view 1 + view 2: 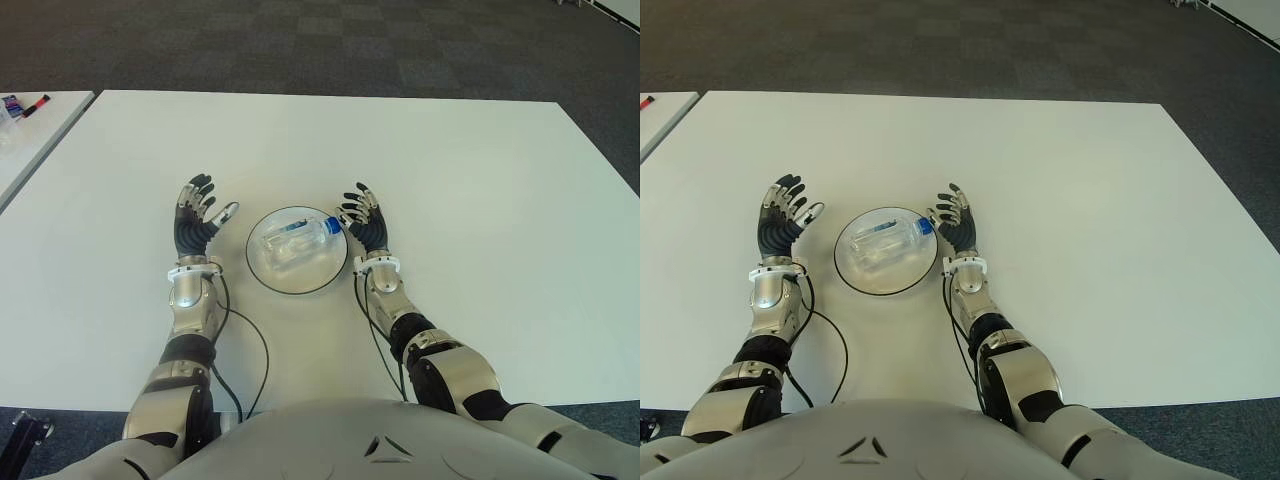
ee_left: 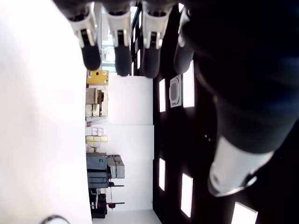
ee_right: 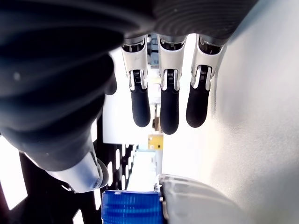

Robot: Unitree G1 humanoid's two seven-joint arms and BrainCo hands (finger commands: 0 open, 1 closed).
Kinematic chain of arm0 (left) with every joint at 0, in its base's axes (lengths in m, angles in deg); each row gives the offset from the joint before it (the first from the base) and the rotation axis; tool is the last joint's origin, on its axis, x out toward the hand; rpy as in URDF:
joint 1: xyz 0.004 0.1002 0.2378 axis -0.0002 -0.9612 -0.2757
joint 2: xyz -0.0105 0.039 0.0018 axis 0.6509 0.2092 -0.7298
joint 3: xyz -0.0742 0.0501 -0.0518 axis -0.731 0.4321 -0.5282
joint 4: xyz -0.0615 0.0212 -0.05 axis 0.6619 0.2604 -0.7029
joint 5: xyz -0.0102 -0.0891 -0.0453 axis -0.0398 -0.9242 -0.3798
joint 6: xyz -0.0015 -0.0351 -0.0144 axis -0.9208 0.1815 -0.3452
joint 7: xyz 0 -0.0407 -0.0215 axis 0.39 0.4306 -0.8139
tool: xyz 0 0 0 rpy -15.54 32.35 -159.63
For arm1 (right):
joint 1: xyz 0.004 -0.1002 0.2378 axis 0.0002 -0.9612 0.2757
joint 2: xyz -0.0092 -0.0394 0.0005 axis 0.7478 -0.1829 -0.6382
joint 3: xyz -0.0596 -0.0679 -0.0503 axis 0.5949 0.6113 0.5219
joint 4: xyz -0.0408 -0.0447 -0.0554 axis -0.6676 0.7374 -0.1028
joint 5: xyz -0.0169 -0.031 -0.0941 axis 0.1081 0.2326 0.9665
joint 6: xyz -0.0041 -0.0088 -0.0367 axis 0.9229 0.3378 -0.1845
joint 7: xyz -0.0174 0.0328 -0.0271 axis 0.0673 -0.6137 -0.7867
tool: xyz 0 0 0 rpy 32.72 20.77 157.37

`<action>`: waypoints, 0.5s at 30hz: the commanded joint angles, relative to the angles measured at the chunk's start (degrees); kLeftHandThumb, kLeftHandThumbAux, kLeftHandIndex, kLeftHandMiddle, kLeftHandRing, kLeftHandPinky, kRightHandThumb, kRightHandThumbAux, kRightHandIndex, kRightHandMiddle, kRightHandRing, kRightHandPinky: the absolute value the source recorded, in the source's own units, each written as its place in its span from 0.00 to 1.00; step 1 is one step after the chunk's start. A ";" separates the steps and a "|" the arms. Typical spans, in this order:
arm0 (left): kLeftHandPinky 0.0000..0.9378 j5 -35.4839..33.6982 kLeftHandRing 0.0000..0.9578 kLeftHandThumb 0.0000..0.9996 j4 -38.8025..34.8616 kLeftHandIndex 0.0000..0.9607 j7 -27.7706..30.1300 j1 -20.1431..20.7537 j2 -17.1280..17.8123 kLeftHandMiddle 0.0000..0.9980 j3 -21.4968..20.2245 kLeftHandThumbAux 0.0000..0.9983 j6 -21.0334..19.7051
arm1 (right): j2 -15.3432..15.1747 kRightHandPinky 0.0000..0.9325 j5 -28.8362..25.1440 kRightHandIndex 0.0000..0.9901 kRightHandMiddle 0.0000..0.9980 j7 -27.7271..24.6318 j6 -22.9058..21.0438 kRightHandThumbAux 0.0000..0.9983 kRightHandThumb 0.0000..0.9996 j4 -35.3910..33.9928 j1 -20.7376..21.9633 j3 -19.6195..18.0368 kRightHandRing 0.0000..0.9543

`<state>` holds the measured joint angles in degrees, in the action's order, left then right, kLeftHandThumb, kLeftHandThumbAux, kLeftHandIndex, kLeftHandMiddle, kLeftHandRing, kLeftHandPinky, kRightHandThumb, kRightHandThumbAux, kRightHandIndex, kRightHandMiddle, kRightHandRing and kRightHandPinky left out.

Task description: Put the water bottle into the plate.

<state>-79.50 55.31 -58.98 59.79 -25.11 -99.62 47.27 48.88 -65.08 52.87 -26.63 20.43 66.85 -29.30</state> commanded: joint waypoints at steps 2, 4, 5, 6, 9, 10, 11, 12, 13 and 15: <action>0.26 -0.22 0.23 0.00 0.70 0.23 0.21 -0.20 -0.69 0.24 -0.22 0.83 -2.19 | 7.54 0.36 -0.40 0.11 0.28 0.05 -2.69 0.80 0.21 2.16 -0.21 -0.32 0.32; 0.27 0.11 0.24 0.00 0.36 0.24 -0.24 -0.24 -0.78 0.25 -0.05 0.83 -3.23 | 7.51 0.36 -0.35 0.11 0.27 0.12 -2.58 0.80 0.21 2.09 -0.27 -0.24 0.31; 0.27 0.23 0.25 0.00 0.13 0.25 -0.39 -0.29 -0.81 0.25 0.02 0.83 -3.75 | 7.49 0.35 -0.31 0.11 0.27 0.13 -2.61 0.81 0.21 2.07 -0.28 -0.19 0.31; 0.26 0.32 0.25 0.00 -0.06 0.25 -0.48 -0.33 -0.83 0.25 0.05 0.83 -4.13 | 7.47 0.35 -0.29 0.11 0.27 0.14 -2.63 0.81 0.21 2.06 -0.28 -0.16 0.31; 0.24 0.35 0.24 0.00 -1.56 0.25 -0.56 -0.87 -1.16 0.25 0.31 0.84 -6.61 | 7.38 0.35 -0.37 0.11 0.27 -0.01 -2.87 0.81 0.20 2.06 -0.30 -0.17 0.31; 0.24 0.34 0.24 0.00 -1.96 0.25 -0.56 -1.01 -1.23 0.25 0.35 0.85 -7.15 | 7.38 0.35 -0.39 0.10 0.27 -0.02 -2.91 0.82 0.19 2.06 -0.30 -0.17 0.31; 0.23 0.28 0.24 0.00 -2.41 0.25 -0.52 -1.18 -1.31 0.25 0.37 0.85 -7.73 | 7.39 0.36 -0.40 0.10 0.27 0.02 -2.92 0.82 0.19 2.06 -0.30 -0.18 0.31; 0.23 0.25 0.23 0.00 -2.77 0.25 -0.51 -1.30 -1.36 0.25 0.39 0.85 -8.15 | 7.39 0.36 -0.40 0.10 0.27 0.04 -2.93 0.82 0.18 2.06 -0.29 -0.18 0.31; 0.23 0.01 0.23 0.00 -3.49 0.25 -0.39 -1.59 -1.64 0.25 0.42 0.86 -8.76 | 7.42 0.36 -0.41 0.10 0.27 0.18 -2.76 0.82 0.18 2.08 -0.30 -0.21 0.31; 0.23 -0.49 0.23 0.00 -4.74 0.25 -0.11 -2.05 -2.08 0.25 0.39 0.87 -9.94 | 7.48 0.35 -0.36 0.10 0.26 0.39 -2.51 0.82 0.18 2.11 -0.27 -0.21 0.31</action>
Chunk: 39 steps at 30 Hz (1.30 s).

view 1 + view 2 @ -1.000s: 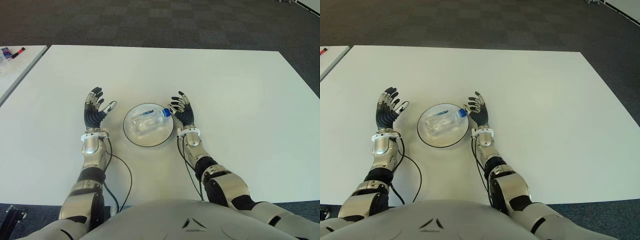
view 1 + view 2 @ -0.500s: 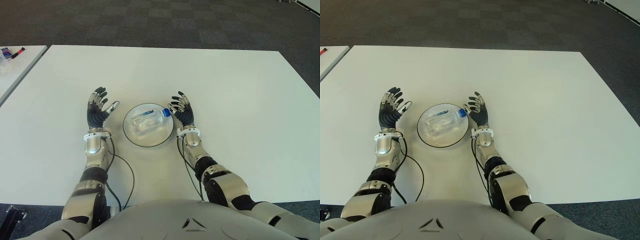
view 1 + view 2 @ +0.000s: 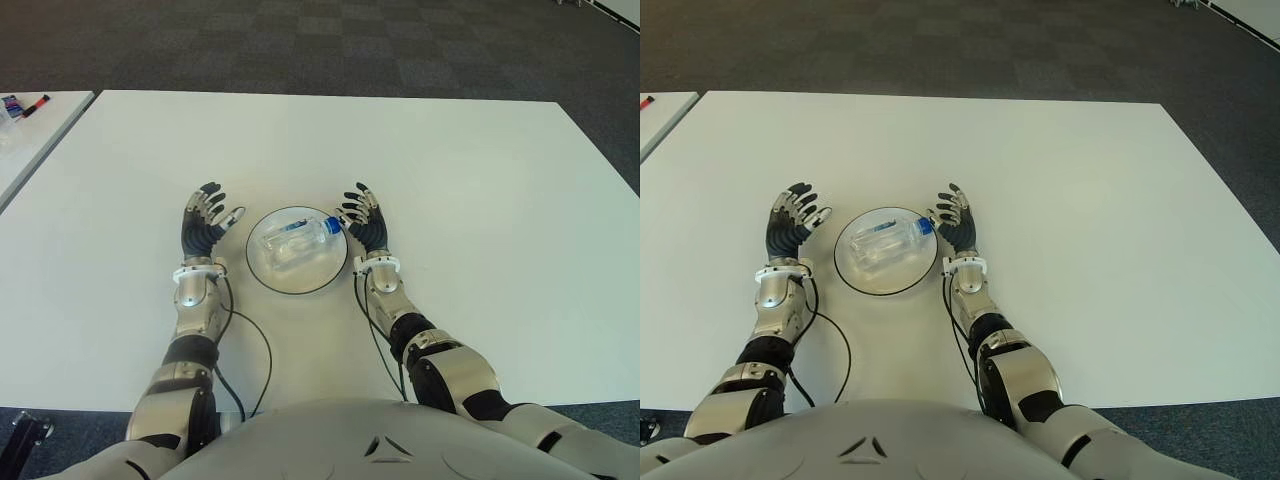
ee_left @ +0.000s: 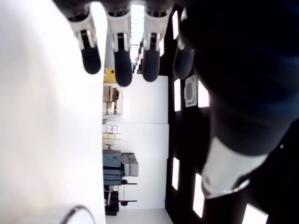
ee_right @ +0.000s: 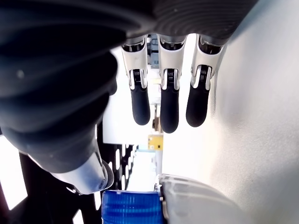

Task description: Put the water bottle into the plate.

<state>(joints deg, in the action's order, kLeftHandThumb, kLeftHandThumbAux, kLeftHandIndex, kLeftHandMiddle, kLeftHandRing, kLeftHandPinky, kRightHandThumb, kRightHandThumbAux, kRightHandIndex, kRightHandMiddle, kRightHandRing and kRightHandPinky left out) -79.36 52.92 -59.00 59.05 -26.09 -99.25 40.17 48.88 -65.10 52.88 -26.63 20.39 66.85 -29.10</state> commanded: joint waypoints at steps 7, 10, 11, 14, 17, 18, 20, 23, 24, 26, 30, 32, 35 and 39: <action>0.23 -0.92 0.23 0.00 -5.55 0.24 0.03 -2.45 -1.69 0.23 0.08 0.90 -6.11 | 7.67 0.35 -0.52 0.10 0.26 0.20 -2.35 0.79 0.14 1.98 -0.18 -0.45 0.31; 0.24 -0.54 0.22 0.00 -6.83 0.23 -0.26 -2.93 -1.78 0.23 0.25 0.92 -7.47 | 7.62 0.34 -0.89 0.10 0.26 -0.69 -2.34 0.77 0.13 1.76 -0.25 -0.57 0.31; 0.24 -0.35 0.22 0.00 -7.34 0.23 -0.39 -3.13 -1.79 0.22 0.37 0.92 -8.05 | 7.31 0.34 -1.19 0.10 0.26 -1.51 -2.33 0.77 0.12 1.77 -0.33 -0.73 0.30; 0.23 -0.11 0.22 0.00 -8.49 0.23 -0.49 -3.57 -1.86 0.22 0.44 0.92 -9.16 | 6.89 0.32 -1.55 0.11 0.25 -2.60 -2.29 0.76 0.09 1.79 -0.48 -0.98 0.29; 0.23 0.02 0.21 0.00 -9.57 0.22 -0.47 -4.01 -1.95 0.21 0.51 0.92 -10.08 | 6.55 0.32 -2.09 0.11 0.25 -3.69 -2.56 0.76 0.08 2.69 -0.24 -1.78 0.29; 0.22 0.06 0.21 0.00 -9.85 0.22 -0.47 -4.11 -1.98 0.21 0.53 0.91 -10.35 | 6.48 0.32 -2.22 0.12 0.25 -3.99 -2.63 0.76 0.07 2.93 -0.17 -2.03 0.29; 0.22 0.06 0.21 0.00 -10.44 0.22 -0.33 -4.30 -2.00 0.21 0.60 0.91 -11.02 | 6.68 0.33 -2.56 0.13 0.25 -4.29 -2.75 0.76 0.07 3.16 0.01 -2.64 0.30; 0.22 0.09 0.20 0.00 -11.05 0.22 -0.20 -4.48 -2.00 0.21 0.68 0.92 -11.78 | 7.02 0.35 -2.60 0.14 0.27 -4.01 -2.55 0.76 0.06 3.13 0.08 -3.24 0.31; 0.22 0.11 0.20 0.00 -11.24 0.22 -0.18 -4.53 -1.99 0.21 0.70 0.92 -12.02 | 7.09 0.37 -2.55 0.16 0.28 -3.78 -2.41 0.77 0.06 3.13 0.08 -3.36 0.32; 0.22 0.17 0.20 0.00 -11.71 0.21 -0.17 -4.68 -2.03 0.20 0.78 0.92 -12.51 | 6.95 0.40 -2.42 0.19 0.31 -2.94 -2.12 0.79 0.06 3.38 0.15 -3.60 0.35; 0.22 0.31 0.20 0.00 -12.71 0.21 -0.41 -5.02 -2.20 0.21 0.82 0.92 -13.29 | 7.24 0.49 -2.82 0.34 0.41 -1.29 -0.92 0.82 0.08 4.34 0.32 -4.58 0.45; 0.22 0.12 0.20 0.00 -13.17 0.22 -0.39 -5.14 -2.38 0.21 0.72 0.92 -13.62 | 7.42 0.53 -2.94 0.42 0.47 -0.52 0.25 0.83 0.09 4.60 0.30 -5.05 0.50; 0.23 -0.75 0.21 0.00 -13.83 0.23 -0.07 -5.25 -2.83 0.21 0.34 0.93 -14.19 | 7.56 0.58 -2.19 0.49 0.52 1.04 3.39 0.85 0.10 4.67 -0.04 -5.03 0.56; 0.23 -1.25 0.21 0.00 -14.42 0.23 0.26 -5.39 -2.99 0.22 0.18 0.94 -14.63 | 7.27 0.64 -1.10 0.56 0.58 2.57 5.87 0.87 0.13 5.19 -0.07 -4.70 0.62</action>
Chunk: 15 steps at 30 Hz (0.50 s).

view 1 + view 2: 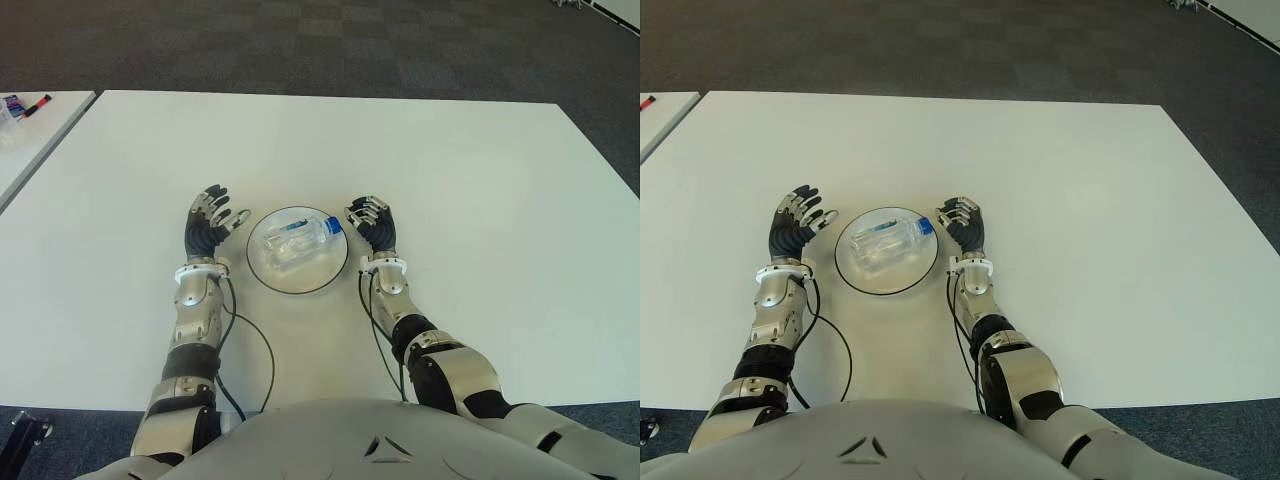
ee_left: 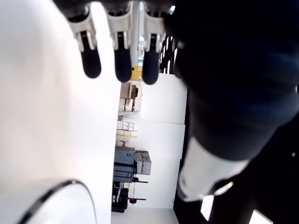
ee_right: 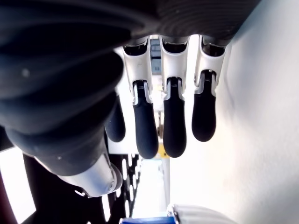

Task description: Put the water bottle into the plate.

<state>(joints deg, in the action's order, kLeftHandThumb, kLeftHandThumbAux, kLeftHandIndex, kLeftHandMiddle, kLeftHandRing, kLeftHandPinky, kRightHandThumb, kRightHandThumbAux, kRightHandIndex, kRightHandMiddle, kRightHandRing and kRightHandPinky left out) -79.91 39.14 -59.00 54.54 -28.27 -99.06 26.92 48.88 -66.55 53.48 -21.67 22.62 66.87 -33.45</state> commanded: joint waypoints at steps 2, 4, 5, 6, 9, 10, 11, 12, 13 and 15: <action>0.23 -0.80 0.21 0.00 -0.75 0.23 0.36 -0.91 -0.81 0.22 -0.04 0.94 -1.53 | 7.20 0.66 0.61 0.58 0.60 2.40 1.80 0.87 0.14 3.17 -0.07 -0.27 0.64; 0.23 -0.71 0.21 0.00 -0.74 0.23 0.27 -0.92 -0.74 0.21 -0.05 0.93 -1.57 | 7.15 0.69 0.70 0.60 0.64 2.30 2.65 0.88 0.15 3.38 -0.08 -0.33 0.67; 0.23 -0.53 0.21 0.00 -0.73 0.23 0.12 -0.94 -0.67 0.21 -0.02 0.93 -1.61 | 7.12 0.70 0.64 0.61 0.65 2.08 2.95 0.88 0.15 3.48 -0.03 -0.47 0.68; 0.23 -0.39 0.21 0.00 -0.73 0.23 0.01 -0.95 -0.64 0.21 -0.01 0.93 -1.65 | 7.10 0.72 0.59 0.62 0.67 1.93 3.14 0.88 0.16 3.58 0.02 -0.58 0.69; 0.23 -0.13 0.21 0.00 -0.56 0.22 -0.07 -0.93 -0.48 0.21 0.00 0.93 -1.68 | 7.14 0.73 0.40 0.63 0.68 1.76 3.52 0.88 0.16 3.77 0.10 -0.82 0.71; 0.23 -0.05 0.21 0.00 -0.56 0.22 -0.06 -0.97 -0.41 0.21 0.01 0.92 -1.68 | 7.18 0.73 0.35 0.56 0.69 1.75 3.63 0.83 0.35 3.78 0.09 -0.88 0.71; 0.23 -0.01 0.21 0.00 -0.57 0.22 -0.05 -1.00 -0.37 0.21 0.02 0.92 -1.68 | 7.22 0.73 0.32 0.51 0.69 1.75 3.71 0.79 0.47 3.79 0.08 -0.92 0.71; 0.23 0.08 0.21 0.00 -0.54 0.22 0.00 -1.02 -0.30 0.21 0.06 0.92 -1.62 | 7.28 0.73 0.21 0.50 0.69 1.74 3.73 0.78 0.52 3.80 0.09 -1.02 0.71; 0.23 0.13 0.21 0.00 -0.52 0.22 0.04 -1.03 -0.26 0.21 0.08 0.92 -1.57 | 7.32 0.73 0.15 0.48 0.69 1.73 3.75 0.76 0.58 3.83 0.10 -1.09 0.71; 0.22 0.25 0.20 0.00 -0.28 0.22 0.31 -1.01 -0.07 0.20 0.15 0.91 -1.25 | 7.51 0.73 -0.22 0.46 0.70 1.74 3.61 0.75 0.63 3.86 0.14 -1.44 0.71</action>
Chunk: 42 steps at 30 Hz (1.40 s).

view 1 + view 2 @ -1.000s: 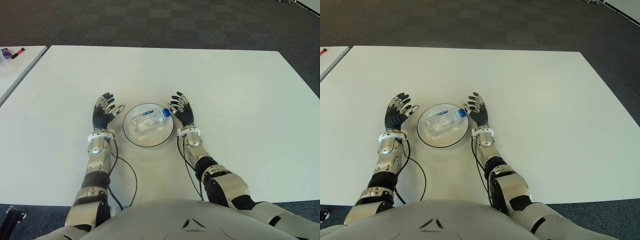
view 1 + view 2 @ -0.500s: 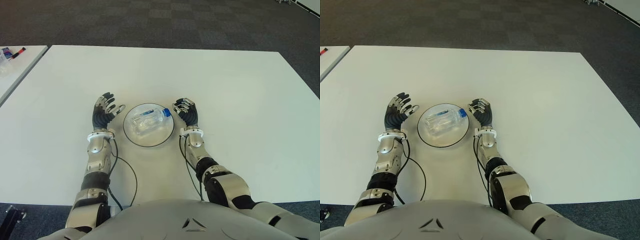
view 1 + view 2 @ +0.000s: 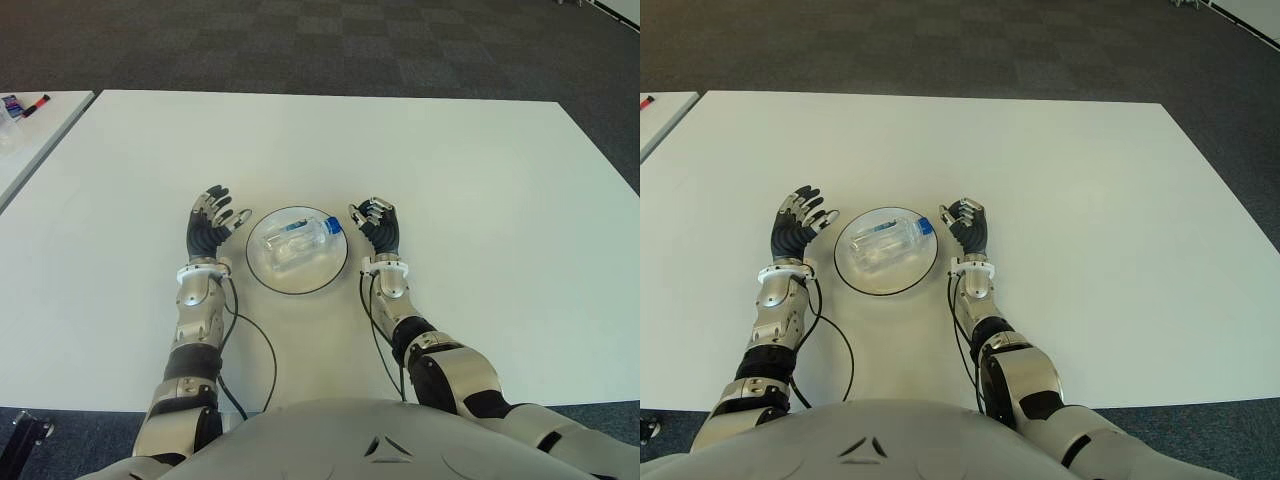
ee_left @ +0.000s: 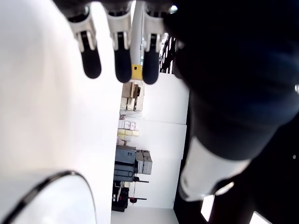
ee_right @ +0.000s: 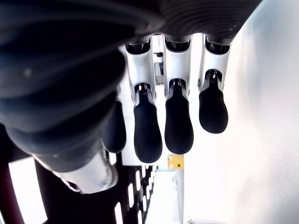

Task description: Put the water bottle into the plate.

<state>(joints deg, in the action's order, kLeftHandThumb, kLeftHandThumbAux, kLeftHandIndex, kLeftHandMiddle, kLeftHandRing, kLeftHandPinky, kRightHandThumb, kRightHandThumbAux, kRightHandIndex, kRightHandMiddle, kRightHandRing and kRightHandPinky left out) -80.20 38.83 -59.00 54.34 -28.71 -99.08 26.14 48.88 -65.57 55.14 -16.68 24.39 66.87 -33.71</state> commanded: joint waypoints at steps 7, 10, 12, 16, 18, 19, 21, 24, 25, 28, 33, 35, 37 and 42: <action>0.23 -0.06 0.20 0.00 0.51 0.21 1.08 -0.62 0.55 0.19 -0.06 0.90 -0.13 | 7.64 0.74 -1.58 0.44 0.71 -0.50 -1.08 0.73 0.69 2.08 0.17 -1.62 0.73; 0.23 -0.29 0.20 0.00 0.60 0.21 1.36 -0.56 0.60 0.20 -0.13 0.89 -0.14 | 7.70 0.74 -1.64 0.44 0.71 -0.70 -0.99 0.73 0.69 2.13 0.21 -1.85 0.73; 0.23 -0.48 0.20 0.00 0.71 0.21 1.61 -0.49 0.67 0.20 -0.21 0.89 -0.17 | 7.77 0.74 -1.75 0.44 0.71 -0.88 -0.89 0.73 0.69 2.16 0.23 -2.07 0.73; 0.23 -0.61 0.20 0.00 0.80 0.21 1.80 -0.42 0.75 0.20 -0.33 0.88 -0.28 | 7.88 0.75 -1.85 0.44 0.71 -1.05 -0.79 0.73 0.69 2.18 0.27 -2.30 0.73; 0.23 -0.65 0.20 0.00 0.82 0.21 1.88 -0.39 0.76 0.20 -0.37 0.88 -0.30 | 7.90 0.75 -1.90 0.44 0.72 -1.11 -0.76 0.73 0.69 2.19 0.28 -2.36 0.73; 0.23 -0.63 0.20 0.00 0.85 0.21 1.87 -0.41 0.77 0.20 -0.40 0.88 -0.25 | 7.93 0.75 -1.89 0.44 0.72 -1.11 -0.66 0.73 0.69 2.16 0.27 -2.36 0.73; 0.23 -0.61 0.20 0.00 0.91 0.21 1.87 -0.43 0.80 0.20 -0.44 0.87 -0.17 | 7.98 0.74 -1.88 0.44 0.72 -1.11 -0.51 0.73 0.69 2.11 0.24 -2.39 0.73; 0.23 -0.63 0.20 0.00 0.91 0.22 1.87 -0.45 0.77 0.20 -0.48 0.87 -0.04 | 8.06 0.75 -1.83 0.44 0.72 -1.02 -0.17 0.73 0.69 2.03 0.14 -2.44 0.74; 0.24 -0.64 0.21 0.00 0.91 0.22 1.87 -0.45 0.76 0.20 -0.48 0.87 -0.02 | 8.08 0.75 -1.81 0.44 0.72 -0.99 -0.08 0.73 0.69 2.03 0.12 -2.45 0.74; 0.25 -0.91 0.22 0.00 1.03 0.22 2.16 -0.42 0.79 0.21 -0.60 0.88 0.10 | 8.09 0.76 -1.83 0.44 0.72 -1.08 0.05 0.73 0.69 2.05 0.10 -2.54 0.74; 0.28 -1.17 0.24 0.01 0.92 0.23 2.34 -0.39 0.63 0.23 -0.67 0.88 0.25 | 8.14 0.76 -1.87 0.44 0.72 -1.12 0.22 0.73 0.69 2.03 0.01 -2.62 0.75; 0.30 -1.05 0.26 0.02 0.88 0.24 2.03 -0.40 0.51 0.25 -0.73 0.88 0.35 | 8.11 0.76 -1.95 0.44 0.72 -1.24 0.22 0.73 0.69 2.10 0.03 -2.69 0.75; 0.33 -0.94 0.28 0.03 0.90 0.24 1.78 -0.40 0.43 0.26 -0.78 0.88 0.44 | 8.08 0.76 -2.01 0.44 0.72 -1.34 0.22 0.73 0.69 2.16 0.06 -2.75 0.75; 0.44 1.63 0.39 0.05 1.14 0.32 -1.71 -0.43 0.04 0.37 -0.64 0.88 1.89 | 8.04 0.76 -1.83 0.44 0.73 -1.44 0.22 0.73 0.69 2.26 0.14 -2.63 0.75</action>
